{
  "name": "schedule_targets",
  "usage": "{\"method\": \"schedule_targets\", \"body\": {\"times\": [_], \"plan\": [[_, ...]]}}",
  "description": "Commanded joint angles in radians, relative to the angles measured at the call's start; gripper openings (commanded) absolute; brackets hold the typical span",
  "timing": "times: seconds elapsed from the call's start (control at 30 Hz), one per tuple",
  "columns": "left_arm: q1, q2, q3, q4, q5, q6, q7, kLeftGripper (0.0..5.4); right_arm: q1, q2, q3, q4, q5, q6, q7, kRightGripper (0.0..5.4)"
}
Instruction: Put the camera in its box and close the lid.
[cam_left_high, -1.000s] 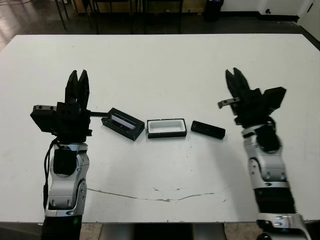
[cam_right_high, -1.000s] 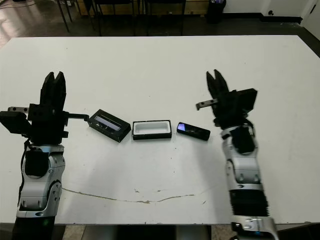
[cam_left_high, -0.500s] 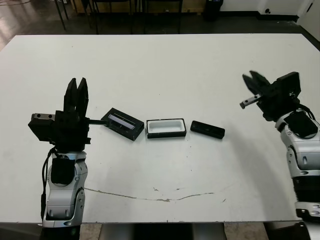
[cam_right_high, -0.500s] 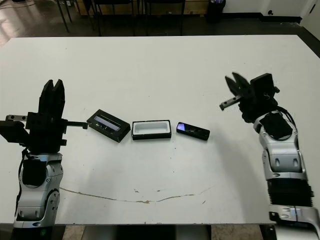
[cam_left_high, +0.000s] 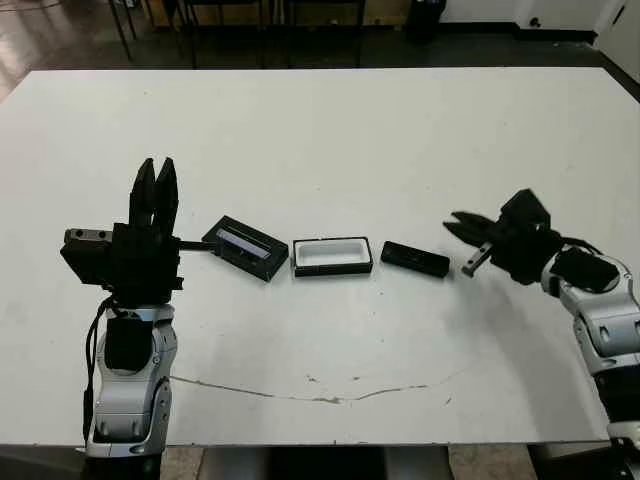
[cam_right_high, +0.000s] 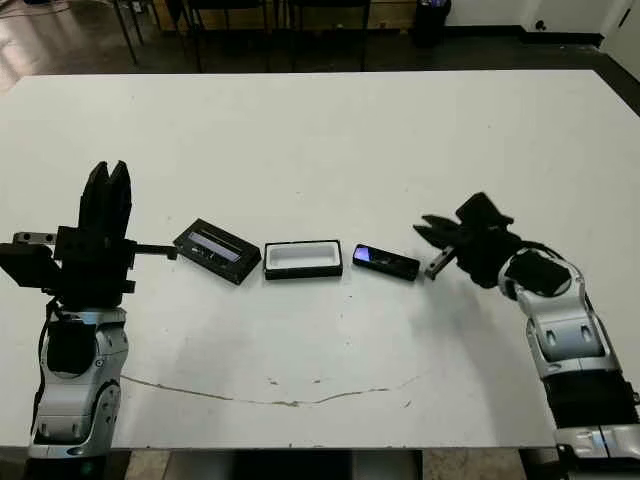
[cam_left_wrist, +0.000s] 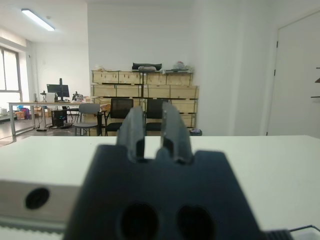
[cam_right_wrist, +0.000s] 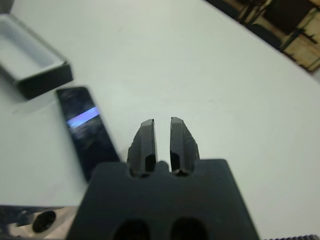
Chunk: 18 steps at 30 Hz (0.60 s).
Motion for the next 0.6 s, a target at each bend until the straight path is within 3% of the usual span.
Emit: {"method": "schedule_targets", "body": {"times": [0.03, 0.6], "plan": [[0.014, 0.002, 0.001, 0.005, 0.01, 0.018, 0.005, 0.02, 0.035, -0.028, 0.014, -0.028, -0.003, 0.035, 0.032, 0.0], [0.018, -0.002, -0.001, 0.001, 0.013, 0.018, 0.009, 0.02, 0.076, -0.076, 0.028, -0.088, 0.004, 0.085, 0.102, 0.0]]}}
